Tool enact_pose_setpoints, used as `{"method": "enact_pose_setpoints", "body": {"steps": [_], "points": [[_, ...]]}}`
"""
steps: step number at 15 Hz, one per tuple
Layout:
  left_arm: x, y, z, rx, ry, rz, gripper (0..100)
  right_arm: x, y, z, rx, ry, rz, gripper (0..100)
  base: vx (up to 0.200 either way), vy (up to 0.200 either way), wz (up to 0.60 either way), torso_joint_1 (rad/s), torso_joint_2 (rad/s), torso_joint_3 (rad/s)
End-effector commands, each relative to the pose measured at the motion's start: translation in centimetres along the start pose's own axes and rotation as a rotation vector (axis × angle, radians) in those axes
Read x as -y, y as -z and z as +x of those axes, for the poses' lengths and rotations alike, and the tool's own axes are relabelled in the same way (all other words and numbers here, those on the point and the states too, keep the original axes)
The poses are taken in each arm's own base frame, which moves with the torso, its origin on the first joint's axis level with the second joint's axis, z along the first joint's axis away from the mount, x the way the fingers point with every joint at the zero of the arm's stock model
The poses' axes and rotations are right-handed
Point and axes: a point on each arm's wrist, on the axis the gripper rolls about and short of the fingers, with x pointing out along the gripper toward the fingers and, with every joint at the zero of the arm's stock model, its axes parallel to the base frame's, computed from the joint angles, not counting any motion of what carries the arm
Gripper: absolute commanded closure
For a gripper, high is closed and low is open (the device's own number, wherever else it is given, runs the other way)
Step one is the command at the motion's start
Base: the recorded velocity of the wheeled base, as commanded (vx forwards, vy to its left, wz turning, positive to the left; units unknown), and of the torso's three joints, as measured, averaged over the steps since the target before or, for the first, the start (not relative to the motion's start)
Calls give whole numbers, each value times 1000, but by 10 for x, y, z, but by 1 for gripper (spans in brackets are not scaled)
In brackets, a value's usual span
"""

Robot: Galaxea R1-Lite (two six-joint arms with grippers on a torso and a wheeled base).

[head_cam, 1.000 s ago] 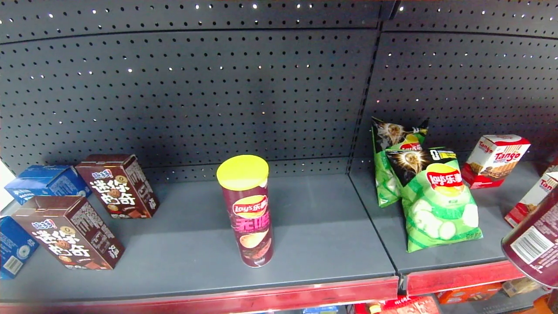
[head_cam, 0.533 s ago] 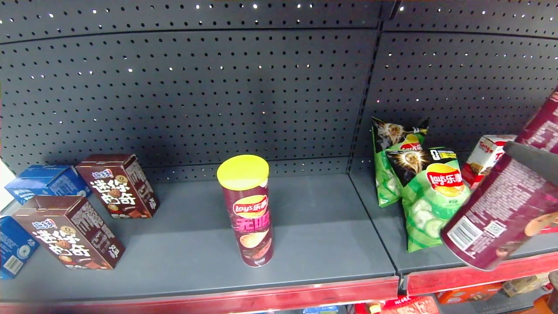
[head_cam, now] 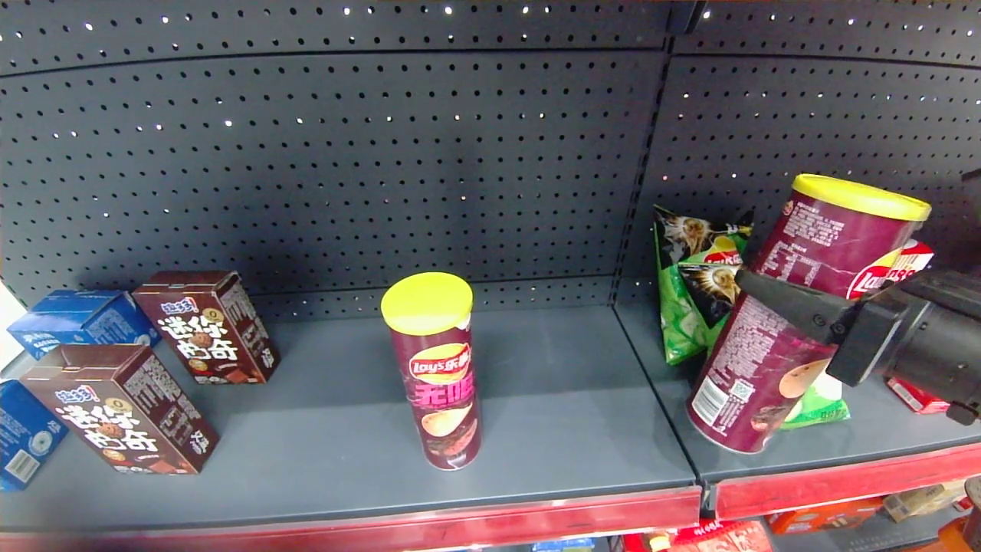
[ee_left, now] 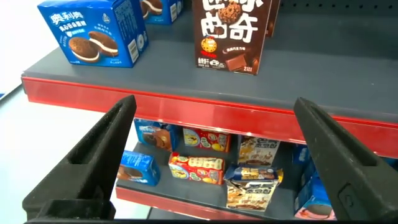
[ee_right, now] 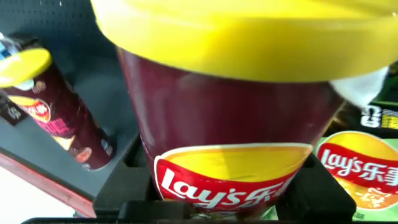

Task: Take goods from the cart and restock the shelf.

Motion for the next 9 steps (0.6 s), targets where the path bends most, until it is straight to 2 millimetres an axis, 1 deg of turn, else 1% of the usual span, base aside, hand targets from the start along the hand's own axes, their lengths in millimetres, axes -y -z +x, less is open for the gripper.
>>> {"method": "enact_pose_setpoints", "body": {"steps": [1,7,9], "points": [[0,0,0,0,-1,0,0,0,4,4,-18,1,0,100,0,0,0,0,0,0],[0,0,0,0,-1,0,0,-1,5,3,-23,-7,1,100,0,0,600,2,2,0],[0,0,0,0,-1,0,0,-1,6,4,-27,-9,1,100,0,0,0,0,0,0]]}}
